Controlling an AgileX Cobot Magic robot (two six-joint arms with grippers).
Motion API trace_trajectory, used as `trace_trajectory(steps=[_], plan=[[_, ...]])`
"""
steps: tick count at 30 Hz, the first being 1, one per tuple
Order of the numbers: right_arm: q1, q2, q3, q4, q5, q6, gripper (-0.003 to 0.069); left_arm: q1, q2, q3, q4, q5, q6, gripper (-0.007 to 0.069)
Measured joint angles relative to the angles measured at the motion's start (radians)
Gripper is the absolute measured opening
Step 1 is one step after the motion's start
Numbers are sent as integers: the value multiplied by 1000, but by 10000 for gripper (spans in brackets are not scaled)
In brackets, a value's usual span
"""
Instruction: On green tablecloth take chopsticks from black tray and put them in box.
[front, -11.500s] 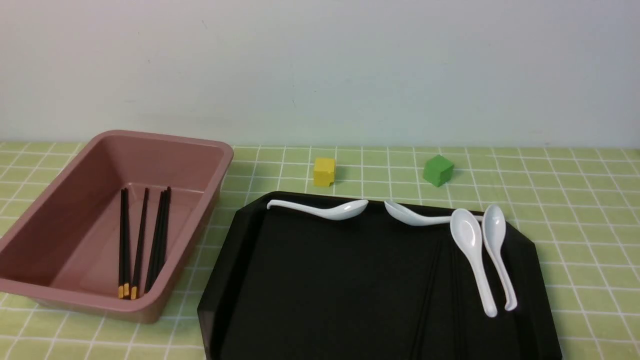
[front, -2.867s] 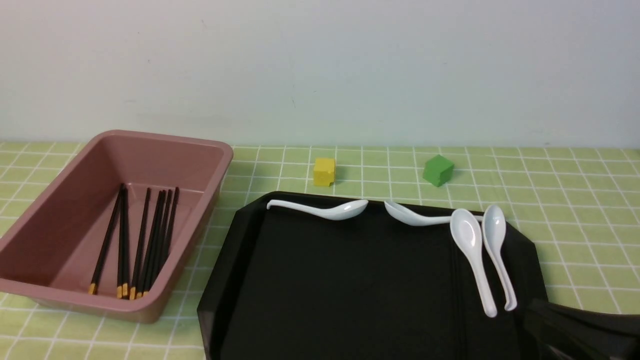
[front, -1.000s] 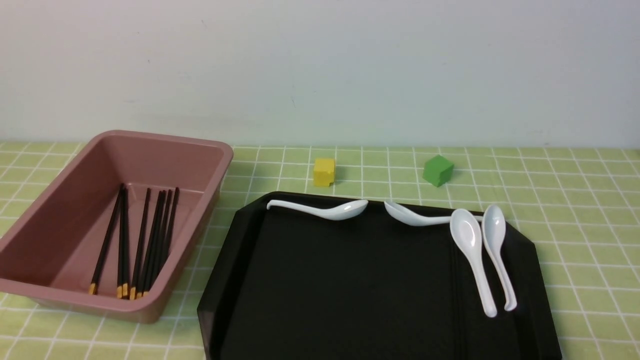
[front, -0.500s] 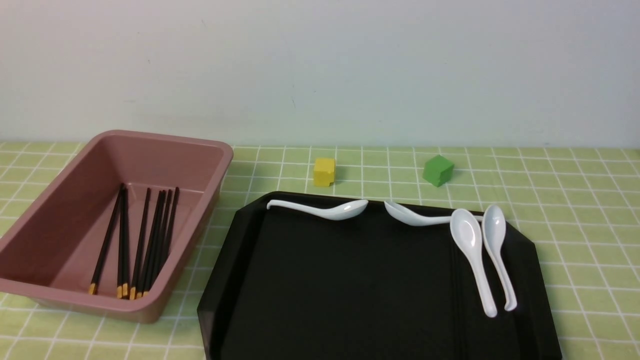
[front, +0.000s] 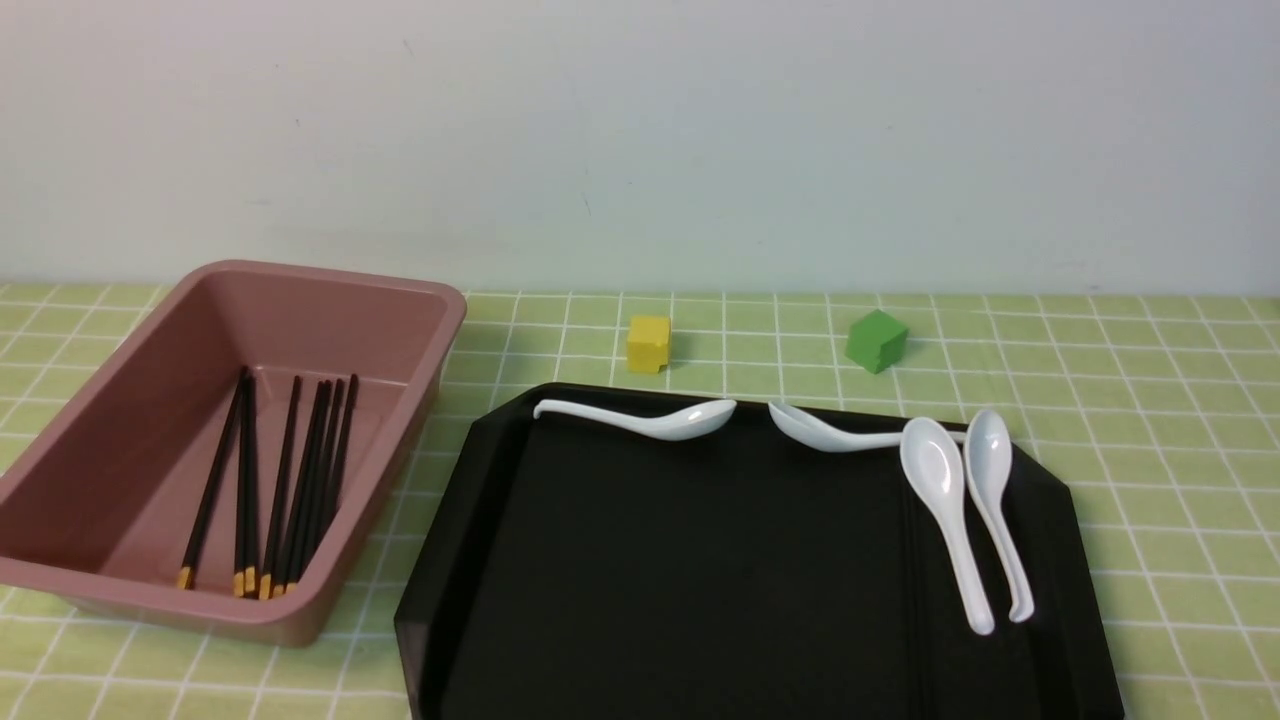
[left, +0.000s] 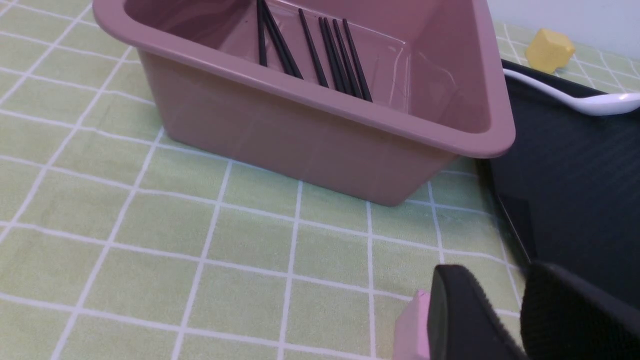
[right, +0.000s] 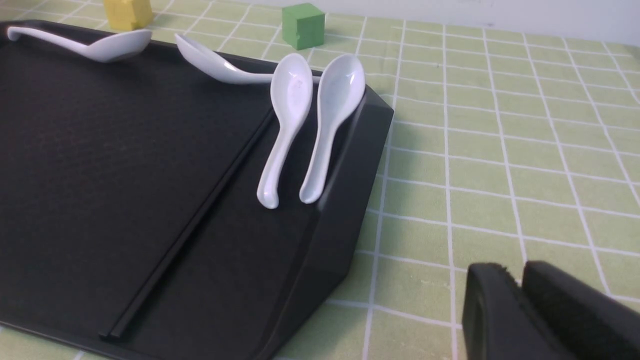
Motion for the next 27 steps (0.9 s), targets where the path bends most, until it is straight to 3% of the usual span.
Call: trace_trajectory(steps=[27], plan=[[0, 0, 0, 0, 0, 0, 146, 0, 0, 0, 0, 0, 0, 229]])
